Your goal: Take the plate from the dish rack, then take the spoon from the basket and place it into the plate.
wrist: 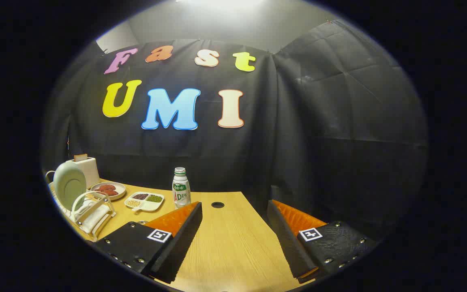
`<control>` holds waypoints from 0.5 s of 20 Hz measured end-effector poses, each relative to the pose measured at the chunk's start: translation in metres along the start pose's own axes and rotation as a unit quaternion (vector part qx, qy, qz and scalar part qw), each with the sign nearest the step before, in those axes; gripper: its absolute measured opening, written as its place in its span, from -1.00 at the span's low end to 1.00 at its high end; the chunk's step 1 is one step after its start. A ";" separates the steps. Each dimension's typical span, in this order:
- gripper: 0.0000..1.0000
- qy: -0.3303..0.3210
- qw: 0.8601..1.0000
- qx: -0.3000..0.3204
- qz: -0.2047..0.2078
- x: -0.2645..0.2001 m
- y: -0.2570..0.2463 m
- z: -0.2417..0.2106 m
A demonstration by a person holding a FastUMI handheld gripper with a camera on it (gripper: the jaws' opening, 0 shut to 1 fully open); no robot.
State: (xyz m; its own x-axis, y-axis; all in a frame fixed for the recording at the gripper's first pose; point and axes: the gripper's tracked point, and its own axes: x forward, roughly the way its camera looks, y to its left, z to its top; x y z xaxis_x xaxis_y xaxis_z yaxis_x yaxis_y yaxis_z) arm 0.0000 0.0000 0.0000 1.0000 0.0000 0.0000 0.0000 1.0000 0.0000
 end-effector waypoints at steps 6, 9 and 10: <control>0.98 0.014 0.998 0.000 0.068 -0.101 0.054 0.050; 0.98 0.023 0.993 -0.004 0.112 -0.129 0.098 0.061; 0.98 0.023 0.992 -0.001 0.126 -0.136 0.115 0.064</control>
State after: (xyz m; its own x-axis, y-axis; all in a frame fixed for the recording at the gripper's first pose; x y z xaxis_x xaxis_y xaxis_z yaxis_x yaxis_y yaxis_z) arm -0.1363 0.1148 0.0642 0.9673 0.2494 -0.0469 -0.2496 0.9684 0.0030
